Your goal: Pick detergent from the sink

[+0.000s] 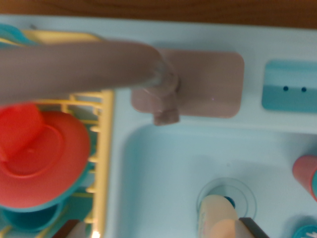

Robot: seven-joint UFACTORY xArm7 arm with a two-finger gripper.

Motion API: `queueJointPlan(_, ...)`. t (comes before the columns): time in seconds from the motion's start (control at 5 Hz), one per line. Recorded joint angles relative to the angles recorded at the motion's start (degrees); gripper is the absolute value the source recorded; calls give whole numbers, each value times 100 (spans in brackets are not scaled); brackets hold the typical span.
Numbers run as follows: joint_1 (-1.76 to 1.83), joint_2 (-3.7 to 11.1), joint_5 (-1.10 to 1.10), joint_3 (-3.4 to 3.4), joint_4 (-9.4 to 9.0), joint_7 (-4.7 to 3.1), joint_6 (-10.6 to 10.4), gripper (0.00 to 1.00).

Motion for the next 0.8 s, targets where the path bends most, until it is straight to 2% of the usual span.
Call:
queueJointPlan(0.2, -47, 61, 35, -57, -269, -113, -269, 0)
queueJointPlan(0.4, -47, 61, 35, -57, -269, -113, -269, 0)
queueJointPlan(0.6, -89, 117, 67, -109, -518, -218, -517, 0)
queueJointPlan(0.8, -89, 117, 67, -109, -518, -218, -517, 0)
